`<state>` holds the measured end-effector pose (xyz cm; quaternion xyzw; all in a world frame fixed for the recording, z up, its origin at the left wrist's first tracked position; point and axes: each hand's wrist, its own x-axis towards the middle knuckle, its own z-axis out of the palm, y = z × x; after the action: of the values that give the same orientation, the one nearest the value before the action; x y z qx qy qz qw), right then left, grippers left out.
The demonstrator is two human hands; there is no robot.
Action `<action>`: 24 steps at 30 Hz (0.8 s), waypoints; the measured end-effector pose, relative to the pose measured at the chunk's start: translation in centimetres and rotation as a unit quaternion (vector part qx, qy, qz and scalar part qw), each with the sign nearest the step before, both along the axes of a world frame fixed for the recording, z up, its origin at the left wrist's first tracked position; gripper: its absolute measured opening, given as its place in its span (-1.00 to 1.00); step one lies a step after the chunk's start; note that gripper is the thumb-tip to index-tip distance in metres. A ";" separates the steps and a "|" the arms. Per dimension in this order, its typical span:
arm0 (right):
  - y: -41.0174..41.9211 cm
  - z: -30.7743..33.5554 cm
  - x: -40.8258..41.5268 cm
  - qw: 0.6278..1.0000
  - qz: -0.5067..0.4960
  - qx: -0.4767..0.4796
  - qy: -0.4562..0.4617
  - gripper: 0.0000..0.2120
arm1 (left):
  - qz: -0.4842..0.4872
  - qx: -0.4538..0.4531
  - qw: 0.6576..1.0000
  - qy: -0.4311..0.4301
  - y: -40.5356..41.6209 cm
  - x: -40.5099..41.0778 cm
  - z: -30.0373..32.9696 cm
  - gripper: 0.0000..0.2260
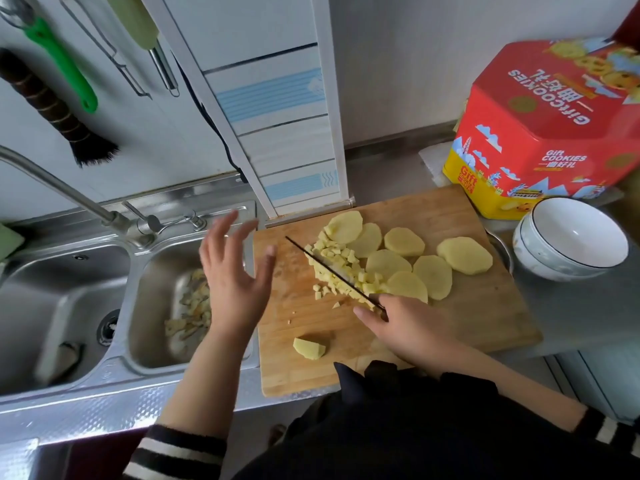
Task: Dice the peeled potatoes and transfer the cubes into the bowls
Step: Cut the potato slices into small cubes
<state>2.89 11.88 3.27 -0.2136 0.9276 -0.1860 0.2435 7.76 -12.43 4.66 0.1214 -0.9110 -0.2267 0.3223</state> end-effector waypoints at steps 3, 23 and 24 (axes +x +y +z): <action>-0.3 0.6 0.4 0.999 0.034 -0.004 0.007 -0.55 | -0.178 -0.117 0.974 -0.076 1.7 -0.1 1.5 -0.42; 2.0 -1.3 -0.5 0.974 0.100 0.048 0.195 -0.63 | -0.297 -0.049 0.929 -0.217 7.0 -5.1 -9.1 -0.66; 2.1 -1.4 -0.5 0.974 0.100 0.048 0.197 -0.64 | -0.294 -0.044 0.931 -0.214 7.0 -5.2 -9.2 -0.67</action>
<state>2.38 13.96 1.88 -0.3261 0.9390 -0.0704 0.0836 2.56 -5.38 -4.57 -0.1205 -0.9623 -0.2398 0.0437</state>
